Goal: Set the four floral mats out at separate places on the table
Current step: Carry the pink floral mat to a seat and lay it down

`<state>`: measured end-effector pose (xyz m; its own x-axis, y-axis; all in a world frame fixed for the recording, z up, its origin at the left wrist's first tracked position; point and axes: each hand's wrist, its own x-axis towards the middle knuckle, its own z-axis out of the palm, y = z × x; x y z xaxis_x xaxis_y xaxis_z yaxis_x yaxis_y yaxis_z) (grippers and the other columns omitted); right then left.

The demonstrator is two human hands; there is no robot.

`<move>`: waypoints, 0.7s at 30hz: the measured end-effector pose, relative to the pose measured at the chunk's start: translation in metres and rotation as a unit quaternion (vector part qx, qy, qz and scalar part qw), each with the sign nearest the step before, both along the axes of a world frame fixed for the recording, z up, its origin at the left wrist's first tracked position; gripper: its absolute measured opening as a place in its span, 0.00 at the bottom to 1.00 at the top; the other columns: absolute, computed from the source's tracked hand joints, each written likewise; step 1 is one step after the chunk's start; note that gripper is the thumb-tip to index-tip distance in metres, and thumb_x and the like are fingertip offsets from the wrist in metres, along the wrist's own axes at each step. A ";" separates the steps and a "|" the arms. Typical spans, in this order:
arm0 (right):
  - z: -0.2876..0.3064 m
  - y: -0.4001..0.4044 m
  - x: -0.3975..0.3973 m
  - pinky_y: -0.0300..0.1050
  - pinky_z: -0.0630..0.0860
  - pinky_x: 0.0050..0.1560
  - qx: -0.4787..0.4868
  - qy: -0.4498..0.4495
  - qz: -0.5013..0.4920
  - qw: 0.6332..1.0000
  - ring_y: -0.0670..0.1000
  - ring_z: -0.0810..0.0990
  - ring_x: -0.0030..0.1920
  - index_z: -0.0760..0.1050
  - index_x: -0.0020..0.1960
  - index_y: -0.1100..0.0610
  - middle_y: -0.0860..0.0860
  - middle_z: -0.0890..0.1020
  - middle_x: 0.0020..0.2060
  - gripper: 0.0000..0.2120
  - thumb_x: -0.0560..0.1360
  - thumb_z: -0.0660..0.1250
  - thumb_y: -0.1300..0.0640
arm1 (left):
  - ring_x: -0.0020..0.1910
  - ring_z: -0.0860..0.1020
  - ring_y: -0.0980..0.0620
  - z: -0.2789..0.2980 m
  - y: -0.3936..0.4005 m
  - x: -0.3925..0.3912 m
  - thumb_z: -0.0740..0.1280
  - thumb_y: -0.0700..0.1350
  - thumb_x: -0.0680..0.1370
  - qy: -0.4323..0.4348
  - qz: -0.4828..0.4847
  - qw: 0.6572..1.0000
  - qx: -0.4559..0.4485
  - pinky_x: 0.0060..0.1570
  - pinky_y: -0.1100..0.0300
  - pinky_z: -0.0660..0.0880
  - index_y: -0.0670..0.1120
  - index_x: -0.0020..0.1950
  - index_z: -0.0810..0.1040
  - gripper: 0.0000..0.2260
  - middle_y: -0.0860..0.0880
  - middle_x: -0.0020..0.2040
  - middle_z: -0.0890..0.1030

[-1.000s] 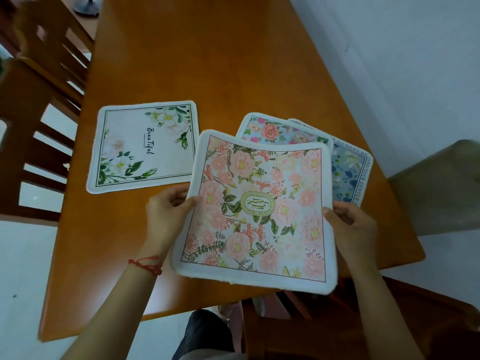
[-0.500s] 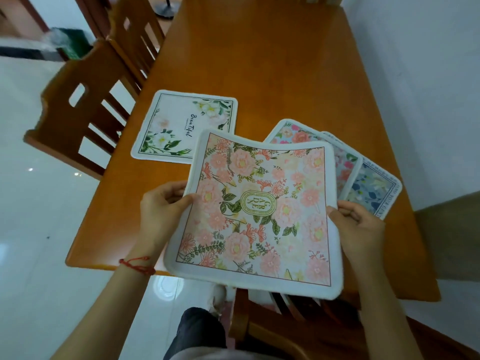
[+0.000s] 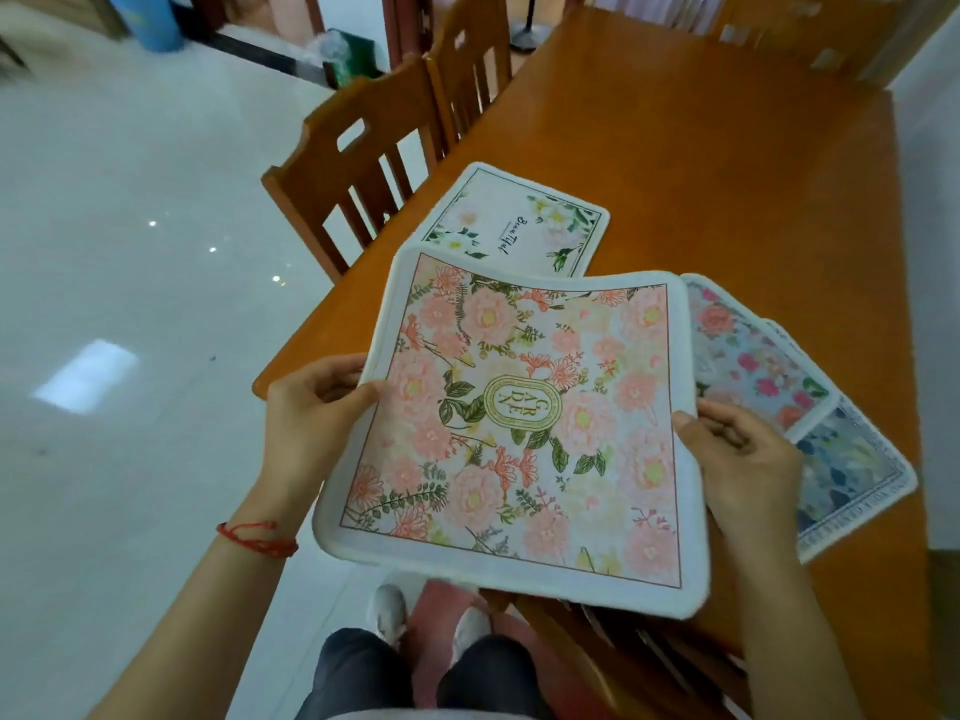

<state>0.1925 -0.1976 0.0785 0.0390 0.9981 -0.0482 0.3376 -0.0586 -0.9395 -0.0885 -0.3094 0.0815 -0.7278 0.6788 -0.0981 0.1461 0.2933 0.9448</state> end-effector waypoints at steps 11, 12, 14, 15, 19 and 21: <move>0.007 -0.034 -0.102 0.36 0.79 0.35 -0.013 0.007 0.117 0.993 0.42 0.80 0.33 0.78 0.50 0.59 0.47 0.81 0.35 0.08 0.72 0.69 0.63 | 0.29 0.78 0.65 -0.004 -0.094 -0.074 0.72 0.37 0.70 -0.040 0.143 0.989 0.003 0.31 0.73 0.74 0.45 0.50 0.81 0.10 0.55 0.34 0.80; 0.007 -0.039 -0.115 0.31 0.77 0.32 -0.013 0.014 0.128 0.992 0.39 0.79 0.30 0.78 0.49 0.59 0.45 0.81 0.33 0.07 0.72 0.69 0.64 | 0.30 0.78 0.64 -0.005 -0.105 -0.083 0.72 0.37 0.70 -0.034 0.156 0.987 -0.002 0.33 0.73 0.75 0.44 0.51 0.81 0.10 0.53 0.35 0.81; 0.008 -0.052 -0.143 0.28 0.75 0.29 -0.015 0.018 0.150 0.988 0.37 0.78 0.29 0.77 0.48 0.58 0.47 0.80 0.35 0.06 0.72 0.69 0.64 | 0.33 0.78 0.61 -0.005 -0.130 -0.103 0.72 0.38 0.70 -0.027 0.180 0.983 -0.011 0.38 0.69 0.77 0.43 0.53 0.81 0.12 0.48 0.40 0.81; 0.008 -0.058 -0.157 0.29 0.75 0.30 -0.016 0.015 0.162 0.987 0.38 0.79 0.29 0.78 0.48 0.58 0.48 0.80 0.37 0.06 0.71 0.69 0.64 | 0.34 0.79 0.60 -0.006 -0.143 -0.113 0.72 0.38 0.70 -0.028 0.192 0.981 -0.012 0.38 0.68 0.77 0.43 0.53 0.81 0.12 0.47 0.41 0.81; 0.006 -0.088 -0.216 0.34 0.78 0.30 -0.025 0.010 0.214 0.977 0.41 0.80 0.31 0.79 0.48 0.58 0.50 0.82 0.38 0.06 0.71 0.69 0.63 | 0.35 0.79 0.59 -0.007 -0.197 -0.150 0.72 0.39 0.70 -0.025 0.244 0.969 -0.015 0.35 0.73 0.76 0.45 0.53 0.81 0.11 0.50 0.40 0.81; 0.006 -0.105 -0.246 0.33 0.77 0.29 -0.024 0.007 0.242 0.970 0.40 0.80 0.30 0.79 0.47 0.56 0.48 0.82 0.38 0.06 0.71 0.69 0.63 | 0.37 0.79 0.55 -0.008 -0.225 -0.167 0.72 0.39 0.71 -0.028 0.274 0.961 -0.016 0.37 0.71 0.76 0.44 0.53 0.81 0.11 0.49 0.41 0.81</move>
